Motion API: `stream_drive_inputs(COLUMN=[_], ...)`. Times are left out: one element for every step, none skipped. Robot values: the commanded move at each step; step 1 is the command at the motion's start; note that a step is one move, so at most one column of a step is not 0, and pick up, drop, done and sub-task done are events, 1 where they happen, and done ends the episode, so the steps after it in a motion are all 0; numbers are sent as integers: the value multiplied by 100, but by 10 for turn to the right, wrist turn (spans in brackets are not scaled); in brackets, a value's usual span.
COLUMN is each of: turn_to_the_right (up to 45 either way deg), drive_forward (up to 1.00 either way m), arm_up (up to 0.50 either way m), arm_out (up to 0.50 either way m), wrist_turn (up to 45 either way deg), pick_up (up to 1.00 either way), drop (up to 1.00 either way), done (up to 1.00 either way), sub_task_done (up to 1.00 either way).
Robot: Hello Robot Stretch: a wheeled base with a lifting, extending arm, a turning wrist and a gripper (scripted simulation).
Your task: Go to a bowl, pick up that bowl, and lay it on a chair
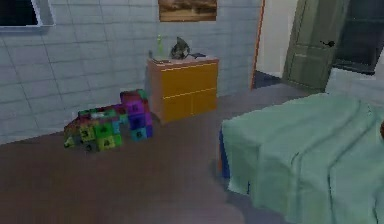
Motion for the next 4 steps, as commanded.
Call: stream_drive_inputs(turn_to_the_right=[-30, 60, 0, -270], drive_forward=[0, 0, 50, 0], arm_up=[0, 0, 0, 0], arm_out=[0, 0, 0, 0], wrist_turn=[0, 0, 0, 0], pick_up=[0, 0, 0, 0], drop=[0, 0, 0, 0], done=[0, 0, 0, 0], sub_task_done=[0, 0, 0, 0])
